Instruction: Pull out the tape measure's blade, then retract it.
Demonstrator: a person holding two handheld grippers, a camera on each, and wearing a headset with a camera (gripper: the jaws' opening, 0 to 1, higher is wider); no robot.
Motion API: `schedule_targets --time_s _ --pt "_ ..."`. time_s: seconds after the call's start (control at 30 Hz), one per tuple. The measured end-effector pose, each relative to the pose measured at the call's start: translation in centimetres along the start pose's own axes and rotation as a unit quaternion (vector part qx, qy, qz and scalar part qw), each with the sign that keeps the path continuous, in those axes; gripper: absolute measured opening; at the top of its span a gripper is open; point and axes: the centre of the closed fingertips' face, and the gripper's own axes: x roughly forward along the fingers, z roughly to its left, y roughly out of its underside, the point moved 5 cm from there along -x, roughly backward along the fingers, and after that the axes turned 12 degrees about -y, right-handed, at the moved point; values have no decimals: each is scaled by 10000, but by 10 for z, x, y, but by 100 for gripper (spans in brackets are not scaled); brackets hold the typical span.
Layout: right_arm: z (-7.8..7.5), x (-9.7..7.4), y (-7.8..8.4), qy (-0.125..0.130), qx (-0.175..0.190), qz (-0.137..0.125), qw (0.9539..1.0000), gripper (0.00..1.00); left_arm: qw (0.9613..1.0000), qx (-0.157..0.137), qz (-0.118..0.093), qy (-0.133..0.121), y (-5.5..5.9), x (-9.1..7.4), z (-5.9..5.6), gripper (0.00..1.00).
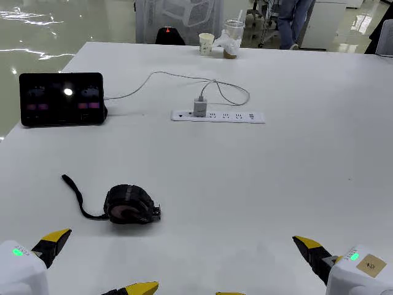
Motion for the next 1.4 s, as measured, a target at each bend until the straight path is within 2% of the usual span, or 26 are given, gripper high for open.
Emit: schedule_targets --time_s 0.9,1.13,1.4 --pt "-2 1 0 -55 -40 29 10000 99 9999 105 50 17 -1 2 -2 99" --pt "-3 2 -2 -118 -81 36 9999 99 9999 115 74 14 -2 4 -1 99" --pt "-4 6 -4 -341 -141 66 9993 99 9997 183 114 72 -1 6 -3 99"
